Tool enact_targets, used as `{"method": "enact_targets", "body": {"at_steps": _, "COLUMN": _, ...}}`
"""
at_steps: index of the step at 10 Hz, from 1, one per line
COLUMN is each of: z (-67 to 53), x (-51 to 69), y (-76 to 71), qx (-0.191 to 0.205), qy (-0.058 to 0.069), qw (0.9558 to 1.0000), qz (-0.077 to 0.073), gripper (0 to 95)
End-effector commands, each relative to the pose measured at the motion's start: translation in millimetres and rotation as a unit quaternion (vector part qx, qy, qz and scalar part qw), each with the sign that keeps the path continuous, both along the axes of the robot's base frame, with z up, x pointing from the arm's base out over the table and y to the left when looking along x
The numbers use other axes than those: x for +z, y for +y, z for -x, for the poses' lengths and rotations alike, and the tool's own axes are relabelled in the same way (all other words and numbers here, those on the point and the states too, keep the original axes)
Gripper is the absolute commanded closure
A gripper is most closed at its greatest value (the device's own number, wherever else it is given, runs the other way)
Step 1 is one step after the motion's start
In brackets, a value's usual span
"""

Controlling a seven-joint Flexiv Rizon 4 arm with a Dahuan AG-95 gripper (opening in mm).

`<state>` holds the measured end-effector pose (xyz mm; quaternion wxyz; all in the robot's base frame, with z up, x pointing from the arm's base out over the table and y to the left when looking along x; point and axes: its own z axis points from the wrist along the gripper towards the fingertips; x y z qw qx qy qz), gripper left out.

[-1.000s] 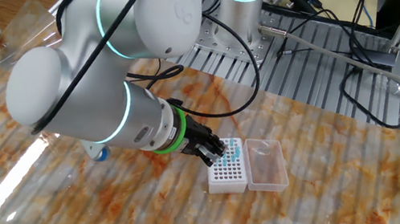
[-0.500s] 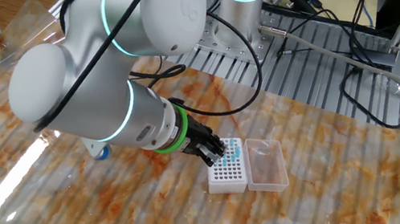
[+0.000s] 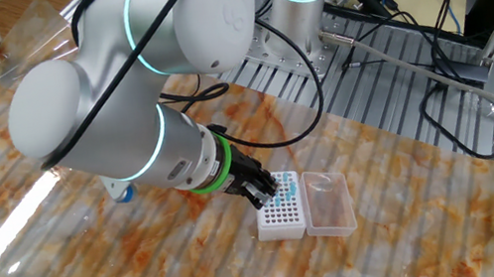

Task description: Insert a medium pipette tip into the holder for medium pipette tips

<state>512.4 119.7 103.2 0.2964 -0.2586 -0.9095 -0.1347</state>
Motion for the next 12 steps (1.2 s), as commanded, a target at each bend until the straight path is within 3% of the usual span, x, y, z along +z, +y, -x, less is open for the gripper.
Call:
{"method": "enact_targets", "body": {"at_steps": 1, "z": -0.3, "x": -0.6, "y": 0.1, "qx": -0.001, "qy": 0.000, "qw": 1.0000, "qz": 0.002, "gripper": 95.0}}
{"method": "enact_targets", "body": {"at_steps": 2, "z": -0.6, "x": -1.0, "y": 0.2, "qx": 0.000, "qy": 0.000, "qw": 1.0000, "qz": 0.002, "gripper": 95.0}}
{"method": "enact_targets", "body": {"at_steps": 3, "z": -1.2, "x": -1.2, "y": 0.3, "qx": -0.001, "qy": 0.001, "qw": 1.0000, "qz": 0.002, "gripper": 76.0}}
{"method": "enact_targets", "body": {"at_steps": 9, "z": -5.6, "x": -1.0, "y": 0.7, "qx": -0.001, "qy": 0.002, "qw": 1.0000, "qz": 0.003, "gripper": 76.0}}
{"method": "enact_targets", "body": {"at_steps": 10, "z": -5.7, "x": -1.0, "y": 0.7, "qx": 0.002, "qy": 0.000, "qw": 1.0000, "qz": 0.004, "gripper": 76.0}}
{"method": "enact_targets", "body": {"at_steps": 11, "z": -5.9, "x": -0.6, "y": 0.2, "qx": 0.023, "qy": -0.012, "qw": 0.9996, "qz": 0.012, "gripper": 76.0}}
{"method": "enact_targets", "body": {"at_steps": 12, "z": -6.7, "x": 0.9, "y": -1.5, "qx": 0.057, "qy": -0.025, "qw": 0.9975, "qz": 0.032, "gripper": 95.0}}
